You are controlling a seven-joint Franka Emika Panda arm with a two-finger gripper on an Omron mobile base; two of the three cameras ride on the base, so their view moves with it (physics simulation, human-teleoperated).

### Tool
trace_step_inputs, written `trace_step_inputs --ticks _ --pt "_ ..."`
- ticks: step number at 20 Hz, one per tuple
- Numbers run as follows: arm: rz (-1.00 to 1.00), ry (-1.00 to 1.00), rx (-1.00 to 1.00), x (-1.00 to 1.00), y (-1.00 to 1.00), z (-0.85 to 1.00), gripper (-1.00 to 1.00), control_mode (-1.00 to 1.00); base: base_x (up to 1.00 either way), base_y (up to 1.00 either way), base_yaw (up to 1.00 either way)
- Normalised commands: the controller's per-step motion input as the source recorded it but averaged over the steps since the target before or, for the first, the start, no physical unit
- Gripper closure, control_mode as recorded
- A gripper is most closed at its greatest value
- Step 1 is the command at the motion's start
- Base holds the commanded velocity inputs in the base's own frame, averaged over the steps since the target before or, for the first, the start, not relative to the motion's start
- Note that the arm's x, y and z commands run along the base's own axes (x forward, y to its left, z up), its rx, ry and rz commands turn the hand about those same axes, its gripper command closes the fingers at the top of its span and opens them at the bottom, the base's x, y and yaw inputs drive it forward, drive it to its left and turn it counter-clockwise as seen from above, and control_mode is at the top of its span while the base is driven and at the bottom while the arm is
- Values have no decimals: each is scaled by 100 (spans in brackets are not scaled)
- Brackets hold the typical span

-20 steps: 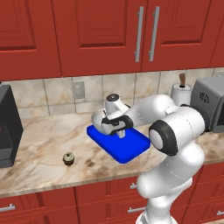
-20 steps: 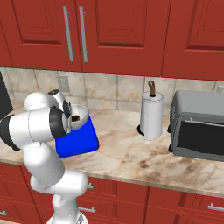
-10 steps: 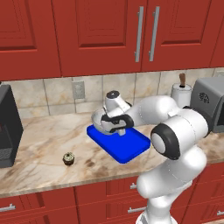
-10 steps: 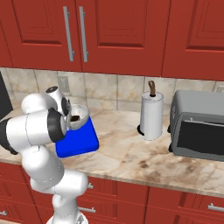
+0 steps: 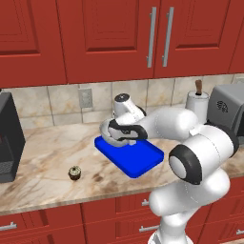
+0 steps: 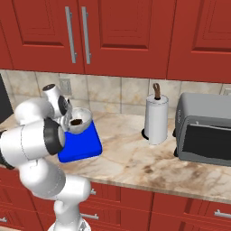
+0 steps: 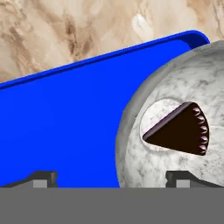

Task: Place the bowl with cake and the cupcake onto the tray.

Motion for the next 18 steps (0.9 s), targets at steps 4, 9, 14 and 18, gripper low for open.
trace_step_inputs --ticks 4,9,14,18 --pt "-24 0 7 -26 1 1 -100 -100 0 0 0" --pt "-34 -1 9 -40 2 4 -100 -100 0 0 0" --pt "-35 -5 4 -43 15 5 -100 -100 0 0 0" --pt "-34 -7 4 -45 24 19 -100 -100 0 0 0"
